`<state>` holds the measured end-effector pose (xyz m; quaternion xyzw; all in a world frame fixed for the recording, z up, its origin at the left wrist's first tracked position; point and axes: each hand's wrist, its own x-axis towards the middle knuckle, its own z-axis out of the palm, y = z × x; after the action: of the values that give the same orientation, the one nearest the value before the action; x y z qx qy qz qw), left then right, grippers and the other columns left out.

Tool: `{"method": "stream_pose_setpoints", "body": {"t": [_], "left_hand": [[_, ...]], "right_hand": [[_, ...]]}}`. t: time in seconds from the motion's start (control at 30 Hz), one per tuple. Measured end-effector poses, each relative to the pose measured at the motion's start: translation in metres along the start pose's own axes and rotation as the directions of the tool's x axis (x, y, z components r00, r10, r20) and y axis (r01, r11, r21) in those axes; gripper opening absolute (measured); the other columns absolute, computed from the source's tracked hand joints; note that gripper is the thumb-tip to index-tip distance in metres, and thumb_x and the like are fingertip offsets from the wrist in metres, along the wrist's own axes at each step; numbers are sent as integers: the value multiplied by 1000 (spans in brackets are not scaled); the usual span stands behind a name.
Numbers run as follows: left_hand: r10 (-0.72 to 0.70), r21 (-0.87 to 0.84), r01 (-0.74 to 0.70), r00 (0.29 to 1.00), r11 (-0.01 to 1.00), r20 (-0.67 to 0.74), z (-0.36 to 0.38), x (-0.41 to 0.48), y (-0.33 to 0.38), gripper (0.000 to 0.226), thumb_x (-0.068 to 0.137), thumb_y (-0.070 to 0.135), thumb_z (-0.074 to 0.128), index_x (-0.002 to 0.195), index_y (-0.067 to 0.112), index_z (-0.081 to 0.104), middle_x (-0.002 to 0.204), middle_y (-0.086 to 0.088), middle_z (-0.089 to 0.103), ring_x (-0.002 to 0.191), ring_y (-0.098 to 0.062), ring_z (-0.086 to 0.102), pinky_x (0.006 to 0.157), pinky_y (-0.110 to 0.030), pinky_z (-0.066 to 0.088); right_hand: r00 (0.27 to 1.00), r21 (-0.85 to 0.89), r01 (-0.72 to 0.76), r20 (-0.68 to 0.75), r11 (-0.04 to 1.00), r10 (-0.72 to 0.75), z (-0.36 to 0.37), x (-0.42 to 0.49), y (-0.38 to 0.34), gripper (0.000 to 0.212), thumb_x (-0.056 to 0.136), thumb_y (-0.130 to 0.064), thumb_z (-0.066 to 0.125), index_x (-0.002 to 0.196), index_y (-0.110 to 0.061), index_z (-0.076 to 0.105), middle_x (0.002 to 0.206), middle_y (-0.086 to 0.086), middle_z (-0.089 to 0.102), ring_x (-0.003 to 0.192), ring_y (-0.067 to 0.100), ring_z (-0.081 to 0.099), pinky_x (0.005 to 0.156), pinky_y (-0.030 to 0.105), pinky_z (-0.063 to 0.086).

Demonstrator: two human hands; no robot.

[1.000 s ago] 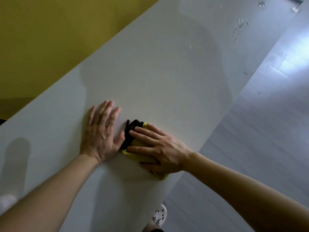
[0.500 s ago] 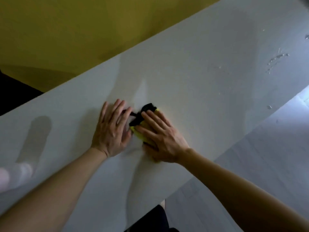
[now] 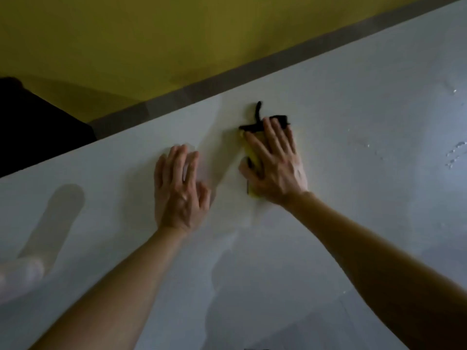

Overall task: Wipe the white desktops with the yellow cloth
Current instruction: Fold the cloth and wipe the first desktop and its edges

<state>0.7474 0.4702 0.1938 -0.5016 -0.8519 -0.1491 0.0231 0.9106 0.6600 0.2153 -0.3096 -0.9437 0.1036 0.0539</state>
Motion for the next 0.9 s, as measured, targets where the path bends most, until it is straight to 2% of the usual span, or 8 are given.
{"method": "stream_pose_setpoints", "body": {"t": [0.17, 0.3, 0.37, 0.43, 0.57, 0.63, 0.8, 0.9], "left_hand": [[13, 20, -14, 1000, 1000, 7, 0, 1, -2, 65, 101, 31, 52, 161, 6, 47, 171, -20, 36, 160, -40, 31, 129, -61, 25], [-6, 6, 6, 1000, 1000, -13, 3, 1, -3, 60, 105, 33, 50, 159, 8, 51, 169, -19, 41, 159, -39, 34, 128, -60, 27], [-12, 6, 12, 1000, 1000, -17, 4, 3, -4, 60, 105, 34, 50, 159, 8, 51, 169, -19, 41, 159, -38, 34, 128, -60, 28], [-10, 13, 10, 1000, 1000, -14, 3, 3, -4, 61, 105, 34, 50, 160, 8, 50, 169, -20, 41, 160, -39, 34, 127, -60, 28], [-10, 45, 11, 1000, 999, -26, 3, 2, -3, 62, 103, 31, 53, 160, 7, 50, 167, -22, 42, 157, -41, 37, 126, -62, 30], [-19, 45, 21, 999, 999, -27, 2, 3, -1, 61, 103, 32, 52, 159, 6, 51, 167, -22, 42, 157, -41, 38, 126, -62, 30], [0, 18, 1, 999, 1000, -39, 2, 4, -2, 63, 102, 31, 52, 160, 7, 50, 167, -20, 42, 158, -40, 36, 126, -61, 29], [-2, 20, 3, 999, 1000, -32, 1, 6, 0, 63, 102, 32, 53, 160, 8, 49, 168, -20, 42, 159, -40, 35, 127, -61, 29]], "right_hand": [[840, 60, 511, 175, 858, -513, 7, 3, -14, 66, 107, -55, 50, 168, -36, 38, 180, 7, 20, 169, 30, 8, 136, 57, 5], [992, 50, 119, -39, 992, -117, -10, 58, 86, 64, 102, -48, 61, 163, -29, 49, 175, 10, 34, 165, 37, 24, 125, 75, 18], [973, 6, -223, -55, 975, 223, -19, 80, 101, 69, 102, -61, 48, 166, -35, 41, 179, 9, 25, 167, 35, 16, 131, 68, 11], [956, 4, -289, -44, 957, 289, -14, 94, 63, 71, 102, -65, 39, 168, -38, 36, 180, 8, 19, 168, 34, 11, 135, 60, 3], [925, 34, 372, 72, 928, -373, 15, 90, -39, 60, 110, -56, 36, 166, -36, 41, 179, 8, 26, 167, 33, 16, 135, 58, 4], [874, 86, 474, 76, 876, -481, 14, 93, -34, 57, 110, -54, 42, 164, -36, 46, 178, 6, 29, 167, 30, 19, 135, 56, 8], [981, 72, 96, -173, 993, -82, -14, 113, 96, 48, 107, -36, 60, 154, -30, 58, 166, 8, 49, 155, 39, 42, 125, 63, 30], [935, 20, -348, -72, 937, 349, -22, 109, 112, 65, 105, -62, 43, 165, -38, 40, 179, 8, 23, 167, 32, 15, 135, 59, 3]]}}
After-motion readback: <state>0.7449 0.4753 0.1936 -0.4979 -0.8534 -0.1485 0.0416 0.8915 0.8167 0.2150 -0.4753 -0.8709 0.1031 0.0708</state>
